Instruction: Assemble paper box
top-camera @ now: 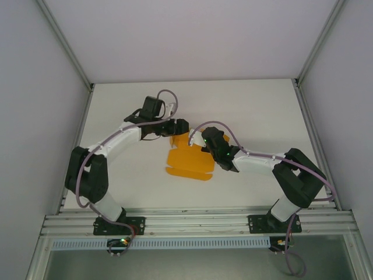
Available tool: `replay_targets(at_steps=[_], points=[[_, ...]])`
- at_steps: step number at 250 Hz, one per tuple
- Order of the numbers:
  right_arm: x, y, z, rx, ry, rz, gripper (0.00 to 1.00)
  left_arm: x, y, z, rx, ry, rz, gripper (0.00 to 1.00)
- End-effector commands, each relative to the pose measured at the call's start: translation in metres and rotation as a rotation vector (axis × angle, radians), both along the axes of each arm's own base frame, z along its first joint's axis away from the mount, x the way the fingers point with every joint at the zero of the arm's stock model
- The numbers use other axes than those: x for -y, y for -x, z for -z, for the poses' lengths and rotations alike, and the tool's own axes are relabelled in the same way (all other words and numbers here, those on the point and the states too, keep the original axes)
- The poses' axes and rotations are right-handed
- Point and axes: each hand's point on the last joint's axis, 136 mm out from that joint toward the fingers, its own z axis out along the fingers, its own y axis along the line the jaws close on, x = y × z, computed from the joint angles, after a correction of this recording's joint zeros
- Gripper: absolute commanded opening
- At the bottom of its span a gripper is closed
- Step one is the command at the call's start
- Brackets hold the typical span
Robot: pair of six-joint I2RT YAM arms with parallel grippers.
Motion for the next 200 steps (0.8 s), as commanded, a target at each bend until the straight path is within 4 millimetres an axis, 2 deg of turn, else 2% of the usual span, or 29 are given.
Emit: replay_targets(at_steps=[1, 27, 52, 98, 128, 150, 172, 182, 188, 196, 200], points=[[-0.012, -0.01, -0.035, 0.081, -0.126, 0.025, 0.0, 0.01, -0.005, -0.004, -0.027, 0.012, -0.007, 0.7], [-0.016, -0.007, -0.037, 0.085, -0.152, 0.005, 0.0, 0.009, -0.008, -0.003, -0.012, -0.021, -0.017, 0.7], [-0.021, -0.002, -0.033, 0.061, -0.169, -0.021, 0.0, 0.011, -0.01, -0.005, -0.006, -0.008, -0.025, 0.62], [-0.023, -0.001, -0.028, 0.059, -0.155, -0.023, 0.0, 0.015, -0.018, -0.013, 0.011, 0.006, -0.037, 0.39], [-0.021, -0.001, -0.027, 0.056, -0.148, -0.016, 0.0, 0.007, -0.019, -0.01, 0.023, -0.058, -0.057, 0.24], [-0.019, 0.0, -0.026, 0.055, -0.15, -0.011, 0.0, -0.001, -0.02, -0.007, 0.034, -0.091, -0.081, 0.17], [-0.018, 0.001, -0.024, 0.046, -0.152, -0.006, 0.0, -0.004, -0.019, -0.007, 0.04, -0.1, -0.09, 0.17], [-0.018, 0.001, -0.024, 0.044, -0.154, -0.002, 0.0, -0.005, -0.018, -0.007, 0.046, -0.105, -0.091, 0.22], [-0.017, 0.001, -0.025, 0.045, -0.155, 0.002, 0.0, -0.007, -0.018, -0.008, 0.049, -0.111, -0.091, 0.3], [-0.016, 0.001, -0.025, 0.045, -0.155, 0.006, 0.0, -0.01, -0.017, -0.006, 0.051, -0.126, -0.093, 0.51], [-0.015, 0.001, -0.025, 0.044, -0.154, 0.009, 0.0, -0.012, -0.017, -0.006, 0.054, -0.133, -0.094, 0.56]])
